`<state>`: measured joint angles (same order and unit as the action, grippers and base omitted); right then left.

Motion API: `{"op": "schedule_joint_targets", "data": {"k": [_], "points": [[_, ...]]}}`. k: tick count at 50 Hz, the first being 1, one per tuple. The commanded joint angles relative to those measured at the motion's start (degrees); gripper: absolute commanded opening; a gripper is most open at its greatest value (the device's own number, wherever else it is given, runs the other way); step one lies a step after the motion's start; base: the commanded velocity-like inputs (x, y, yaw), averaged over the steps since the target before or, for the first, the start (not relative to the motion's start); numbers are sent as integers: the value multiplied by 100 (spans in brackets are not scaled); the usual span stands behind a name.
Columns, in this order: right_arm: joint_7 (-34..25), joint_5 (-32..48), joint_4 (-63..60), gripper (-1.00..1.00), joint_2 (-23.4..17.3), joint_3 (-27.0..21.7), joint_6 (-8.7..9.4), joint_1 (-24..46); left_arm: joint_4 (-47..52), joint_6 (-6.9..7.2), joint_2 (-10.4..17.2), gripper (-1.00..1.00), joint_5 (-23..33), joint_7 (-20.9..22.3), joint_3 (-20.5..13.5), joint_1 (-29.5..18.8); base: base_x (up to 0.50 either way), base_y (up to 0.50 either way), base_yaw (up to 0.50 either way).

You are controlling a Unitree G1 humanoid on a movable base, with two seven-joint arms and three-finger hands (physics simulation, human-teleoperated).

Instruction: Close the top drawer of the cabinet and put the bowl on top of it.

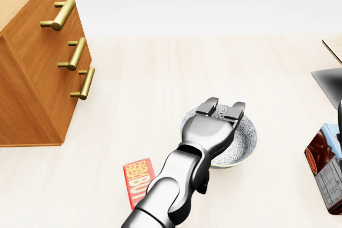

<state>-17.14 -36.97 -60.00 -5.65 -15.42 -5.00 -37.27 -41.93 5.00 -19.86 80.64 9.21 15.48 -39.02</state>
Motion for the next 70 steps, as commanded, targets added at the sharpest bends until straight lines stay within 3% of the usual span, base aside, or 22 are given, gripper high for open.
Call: {"op": "schedule_joint_targets", "data": {"k": [1,46,47,48,49,70], "points": [[6,-26,0,100,4,-36,0,38,-288,0,29,100,-138,-169,-38,-131,0,0,0],[66,-160,0,100,-88,-110,0,4,-1087,0,31,100,-488,-727,-71,-353,0,0,0],[68,-162,0,100,-92,-110,0,2,-1109,0,31,25,-493,-740,-75,-367,0,0,0],[70,-163,0,100,-94,-110,0,2,-1115,0,30,25,-496,-744,-77,-370,0,0,0],[74,-172,0,100,-97,-118,0,4,-1133,0,25,-100,-489,-743,-67,-367,0,0,0],[38,-270,0,100,-140,-156,0,-61,-1044,0,6,-100,-370,-671,-35,-289,0,0,0]]}}
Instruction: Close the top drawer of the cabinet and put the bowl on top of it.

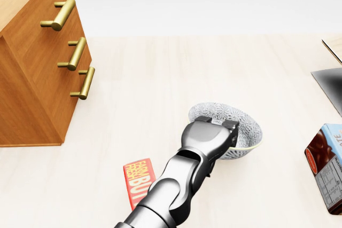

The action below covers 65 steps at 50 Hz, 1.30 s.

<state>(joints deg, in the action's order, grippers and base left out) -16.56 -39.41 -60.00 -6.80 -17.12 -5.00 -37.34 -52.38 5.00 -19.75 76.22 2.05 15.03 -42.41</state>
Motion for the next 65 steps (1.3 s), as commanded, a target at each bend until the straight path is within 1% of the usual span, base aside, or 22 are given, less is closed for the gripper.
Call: {"op": "schedule_joint_targets", "data": {"k": [1,12,20,26,32,39,41,49,54,55,59,65], "points": [[-27,-35,0,100,-33,19,0,-72,10,0,-2,-100,72,43,8,56,0,0,0],[-33,83,0,100,-1,117,0,-51,283,0,72,-100,59,218,-36,24,0,0,0],[-31,135,0,100,2,163,0,-47,949,0,102,-100,175,630,7,100,0,0,0],[-22,166,0,100,2,188,0,-40,1100,0,115,-100,196,681,-32,133,0,0,0],[-31,186,0,100,11,206,0,-45,1387,0,123,-100,270,888,-13,179,0,0,0],[-53,215,0,100,41,224,0,-49,1959,0,143,-100,421,1296,-2,261,0,0,0],[-63,221,0,100,50,229,0,-55,2203,0,154,-100,485,1484,3,281,0,0,0],[-88,285,0,100,100,257,0,-32,2683,0,162,-100,632,1824,-9,350,0,0,0],[-80,281,0,100,85,270,0,-49,3186,0,173,-100,789,2250,-11,366,0,0,0],[-80,288,0,100,79,285,0,-62,3372,0,177,-100,838,2399,-19,341,0,0,0],[-63,271,0,100,45,298,0,-94,3784,0,165,-100,971,2768,-71,270,0,0,0],[-59,287,0,100,35,317,0,-109,4095,0,169,-100,1042,3066,-132,209,0,0,0]]}}
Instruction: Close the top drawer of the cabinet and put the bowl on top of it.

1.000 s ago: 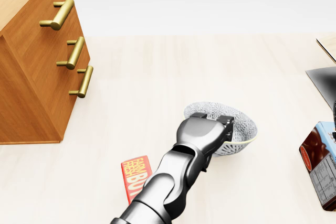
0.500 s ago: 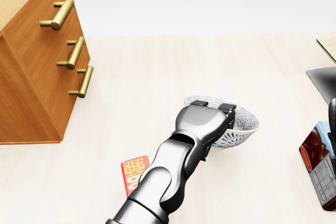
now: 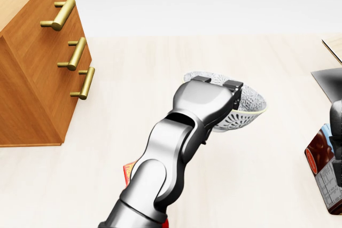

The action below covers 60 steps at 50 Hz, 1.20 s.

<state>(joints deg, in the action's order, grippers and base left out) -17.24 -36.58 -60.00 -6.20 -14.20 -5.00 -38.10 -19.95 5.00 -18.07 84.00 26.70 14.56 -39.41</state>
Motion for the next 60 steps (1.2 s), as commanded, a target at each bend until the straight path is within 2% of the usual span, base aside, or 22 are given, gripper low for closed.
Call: {"op": "schedule_joint_targets", "data": {"k": [1,13,20,23,39,60], "points": [[10,-18,0,100,-32,7,0,-28,884,0,4,-100,270,633,-90,-93,0,0,0],[-29,95,0,100,32,80,0,-14,1608,0,44,-100,454,1310,-227,-409,0,0,0],[-43,117,0,100,65,76,0,29,1934,0,123,-100,541,1330,-353,-694,0,0,0],[-54,155,0,100,89,93,0,54,2043,0,239,-100,491,1330,-503,-976,0,0,0],[-77,215,0,100,106,163,0,2,2490,0,878,-100,402,1330,-861,-1674,0,0,0],[-78,378,0,100,121,329,0,-45,2738,0,1743,-100,93,1330,-1238,-2257,0,0,0]]}}
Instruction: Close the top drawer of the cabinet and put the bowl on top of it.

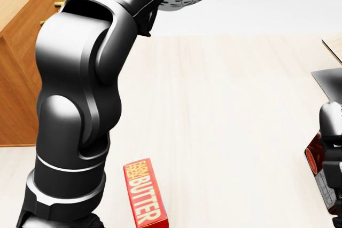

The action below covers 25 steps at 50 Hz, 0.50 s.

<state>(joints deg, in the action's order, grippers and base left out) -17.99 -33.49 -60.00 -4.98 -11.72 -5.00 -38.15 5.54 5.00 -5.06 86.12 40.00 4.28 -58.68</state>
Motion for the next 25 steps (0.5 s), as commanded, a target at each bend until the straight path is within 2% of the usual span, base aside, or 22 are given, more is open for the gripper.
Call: {"op": "schedule_joint_targets", "data": {"k": [1,12,25], "points": [[-3,69,0,100,-6,88,0,-46,195,0,489,-100,-127,0,-224,-347,0,0,0],[-30,113,0,100,27,108,0,-38,158,0,1193,-100,-365,0,-534,-720,0,0,0],[-150,104,0,100,140,45,0,-22,189,0,1902,-100,-875,0,-829,-594,0,0,0]]}}
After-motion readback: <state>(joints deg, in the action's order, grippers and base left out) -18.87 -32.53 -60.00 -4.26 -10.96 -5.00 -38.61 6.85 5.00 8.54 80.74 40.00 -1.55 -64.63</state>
